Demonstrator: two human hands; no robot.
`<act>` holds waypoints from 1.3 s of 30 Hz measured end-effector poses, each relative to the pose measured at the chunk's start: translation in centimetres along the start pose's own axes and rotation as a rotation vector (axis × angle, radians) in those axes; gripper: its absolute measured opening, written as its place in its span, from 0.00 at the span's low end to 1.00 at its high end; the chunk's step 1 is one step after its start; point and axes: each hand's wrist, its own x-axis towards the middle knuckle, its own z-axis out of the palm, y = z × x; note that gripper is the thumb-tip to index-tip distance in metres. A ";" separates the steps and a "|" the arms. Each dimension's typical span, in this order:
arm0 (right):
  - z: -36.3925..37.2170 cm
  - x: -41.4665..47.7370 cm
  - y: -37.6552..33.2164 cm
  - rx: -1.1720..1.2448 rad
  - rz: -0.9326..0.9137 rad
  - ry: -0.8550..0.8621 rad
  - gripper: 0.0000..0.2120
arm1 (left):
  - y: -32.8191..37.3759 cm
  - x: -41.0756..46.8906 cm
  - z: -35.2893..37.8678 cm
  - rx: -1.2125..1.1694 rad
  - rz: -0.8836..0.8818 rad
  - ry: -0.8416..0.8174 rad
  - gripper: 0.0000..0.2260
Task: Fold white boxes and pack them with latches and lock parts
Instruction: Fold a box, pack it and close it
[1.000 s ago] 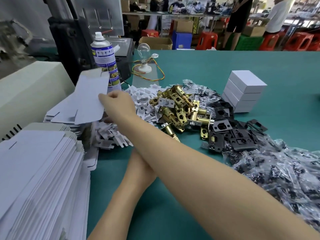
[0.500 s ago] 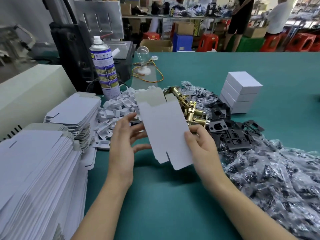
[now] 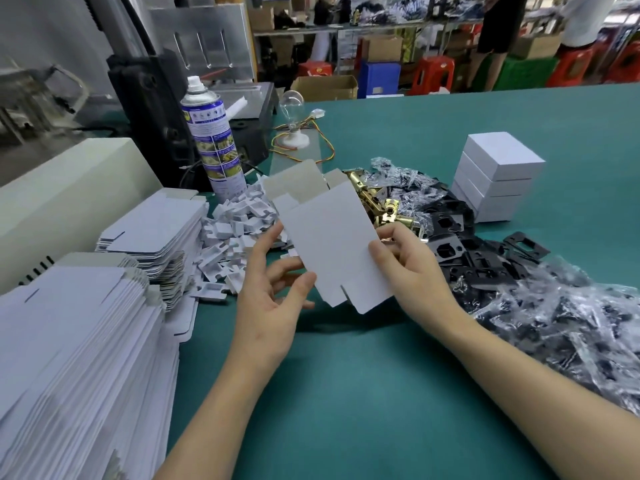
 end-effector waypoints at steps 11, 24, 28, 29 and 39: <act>0.8 -2.4 -1.7 0.249 0.192 -0.164 0.06 | 1.0 0.4 0.1 -0.353 -0.007 0.039 0.31; 2.5 -5.7 -0.8 0.444 0.248 -0.143 0.06 | 1.5 -0.2 0.2 0.000 0.117 0.206 0.32; 2.6 -5.8 -0.7 0.517 0.292 -0.209 0.08 | 2.2 -0.5 -0.1 -0.355 -0.236 -0.018 0.35; 2.6 -5.8 -0.7 0.527 0.300 -0.233 0.08 | 2.2 -0.7 -0.2 -0.389 -0.317 -0.081 0.40; 1.2 -5.7 -1.7 0.001 0.086 -0.076 0.11 | 3.3 -1.7 -0.6 -0.391 -0.431 -0.464 0.31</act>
